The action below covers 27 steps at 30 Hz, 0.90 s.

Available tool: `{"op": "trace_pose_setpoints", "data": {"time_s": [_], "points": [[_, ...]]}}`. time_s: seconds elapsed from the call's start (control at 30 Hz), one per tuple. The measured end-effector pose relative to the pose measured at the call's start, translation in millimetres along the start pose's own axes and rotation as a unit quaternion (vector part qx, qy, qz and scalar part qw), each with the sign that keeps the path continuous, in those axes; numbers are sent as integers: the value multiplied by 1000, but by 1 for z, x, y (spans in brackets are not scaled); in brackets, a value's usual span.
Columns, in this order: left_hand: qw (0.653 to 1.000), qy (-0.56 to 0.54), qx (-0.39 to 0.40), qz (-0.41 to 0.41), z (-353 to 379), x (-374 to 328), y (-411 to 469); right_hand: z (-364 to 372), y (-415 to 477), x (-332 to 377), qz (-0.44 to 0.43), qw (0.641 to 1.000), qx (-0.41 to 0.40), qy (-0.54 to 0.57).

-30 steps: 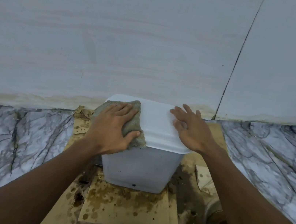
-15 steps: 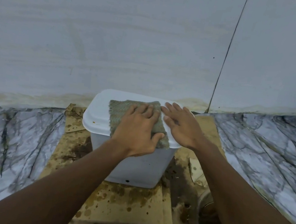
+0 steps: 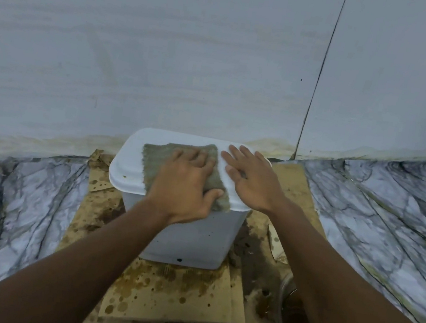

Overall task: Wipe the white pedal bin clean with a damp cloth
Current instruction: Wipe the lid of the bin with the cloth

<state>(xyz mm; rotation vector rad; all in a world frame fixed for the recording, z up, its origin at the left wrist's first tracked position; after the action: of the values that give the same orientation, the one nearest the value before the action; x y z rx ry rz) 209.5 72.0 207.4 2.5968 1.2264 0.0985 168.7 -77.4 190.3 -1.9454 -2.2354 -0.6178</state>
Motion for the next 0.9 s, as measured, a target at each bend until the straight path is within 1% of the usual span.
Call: {"op": "trace_pose_setpoints", "data": {"time_s": [0.1, 0.23, 0.33, 0.4, 0.5, 0.57, 0.63, 0.77, 0.9], "points": [[1000, -7, 1, 16, 8, -24, 2, -1, -4, -5, 6, 1000, -6, 14], [998, -55, 1, 13, 0, 4, -4, -6, -6, -8, 17, 995, -17, 94], [997, -74, 1, -7, -7, 29, -8, -7, -5, -9, 16, 992, -19, 125], [996, -83, 1, -20, -8, 32, -7, -6, -7, -12, 21, 989, -33, 140], [996, -79, -3, -32, -6, 25, -4, -8, -12, -19, 51, 981, -72, 174], [997, -63, -8, -37, -3, 12, -2, -9, -14, -20, 58, 979, -75, 181], [999, -37, -8, -31, 1, -7, 1, -10, -13, -20, 51, 981, -60, 180], [1000, -16, 14, -14, 12, -43, 9, -12, -15, -20, 44, 988, -36, 140], [999, -36, 19, -6, 9, -33, 7, -11, -16, -17, 30, 990, -33, 135]]}}
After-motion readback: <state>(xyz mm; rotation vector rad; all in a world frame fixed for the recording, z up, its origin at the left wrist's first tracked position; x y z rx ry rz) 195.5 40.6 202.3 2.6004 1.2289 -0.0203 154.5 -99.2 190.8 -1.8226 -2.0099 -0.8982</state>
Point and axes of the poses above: each hand's wrist, its own y-axis towards the middle knuckle, its own z-axis out of the palm, x = y × z, the point moved 5 cm from there along y, towards the middle knuckle, and after that the axes turned 14 degrees about -z, right-handed, at the moved point
